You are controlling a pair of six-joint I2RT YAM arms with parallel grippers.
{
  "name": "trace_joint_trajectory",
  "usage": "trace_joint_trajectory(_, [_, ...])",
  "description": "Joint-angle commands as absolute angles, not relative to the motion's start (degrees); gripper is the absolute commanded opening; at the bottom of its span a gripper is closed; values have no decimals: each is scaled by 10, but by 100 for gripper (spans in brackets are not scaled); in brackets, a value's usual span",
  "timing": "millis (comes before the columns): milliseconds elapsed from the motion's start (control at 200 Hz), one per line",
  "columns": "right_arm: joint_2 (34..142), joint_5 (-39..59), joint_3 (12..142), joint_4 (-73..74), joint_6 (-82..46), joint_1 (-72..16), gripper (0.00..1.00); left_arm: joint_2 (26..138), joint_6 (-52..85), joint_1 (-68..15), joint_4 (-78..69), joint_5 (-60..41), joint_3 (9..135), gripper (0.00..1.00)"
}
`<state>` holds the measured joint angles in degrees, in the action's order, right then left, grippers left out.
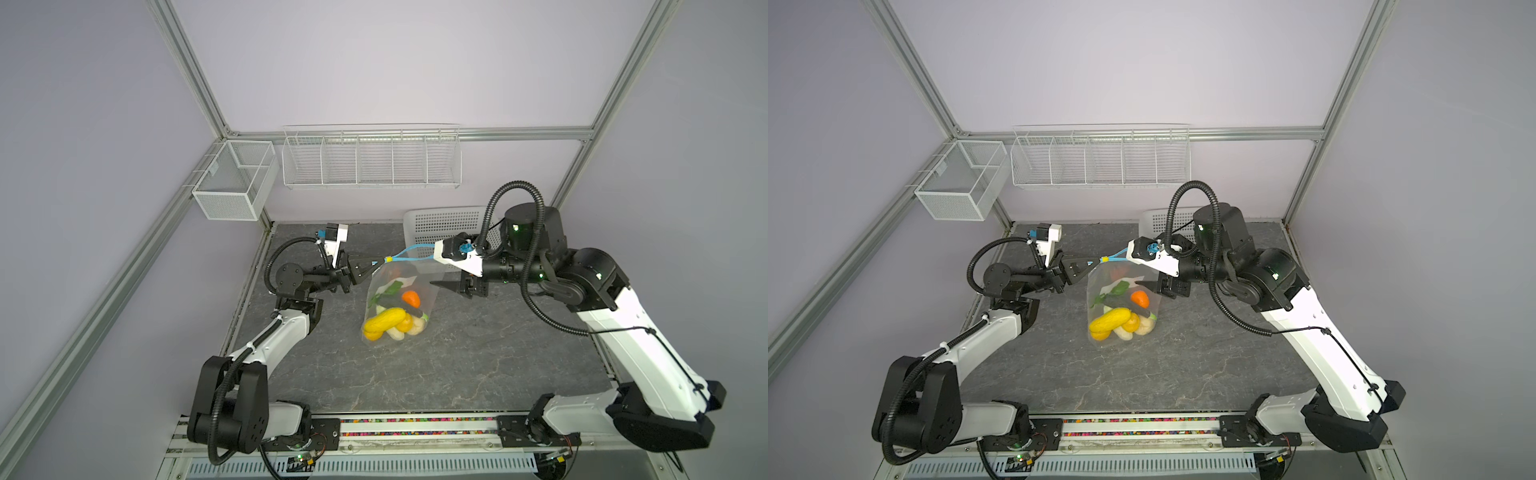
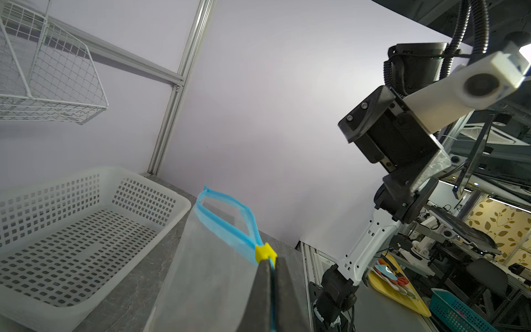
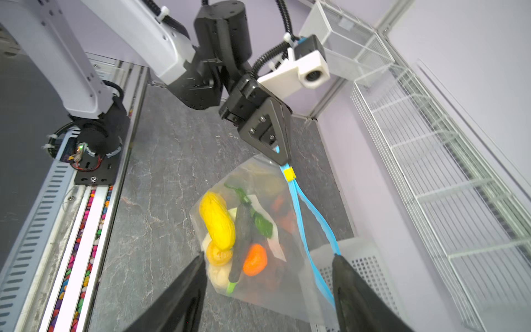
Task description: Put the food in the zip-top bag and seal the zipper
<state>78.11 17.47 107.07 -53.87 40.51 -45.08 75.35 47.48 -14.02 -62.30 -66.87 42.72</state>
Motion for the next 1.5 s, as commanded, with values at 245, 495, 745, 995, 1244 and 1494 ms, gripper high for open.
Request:
trace_joint_trajectory(245, [932, 250, 1170, -616, 513, -462, 48, 621, 37, -185, -84, -630, 466, 0])
trace_joint_trajectory(495, [1036, 311, 1299, -712, 532, -453, 49, 594, -21, -186, -34, -630, 463, 0])
trace_joint_trajectory(745, [1081, 327, 1325, -747, 536, -453, 41, 589, -32, -186, -22, -613, 473, 0])
trace_joint_trajectory(995, [1101, 299, 1338, -740, 512, -457, 38, 582, -21, -187, -38, -615, 473, 0])
trace_joint_trajectory(1244, [1101, 292, 1336, -746, 494, -456, 30, 565, -17, -186, -45, -609, 467, 0])
trace_joint_trajectory(1494, [1100, 301, 1325, -742, 485, -456, 28, 550, -4, -186, -66, -603, 452, 0])
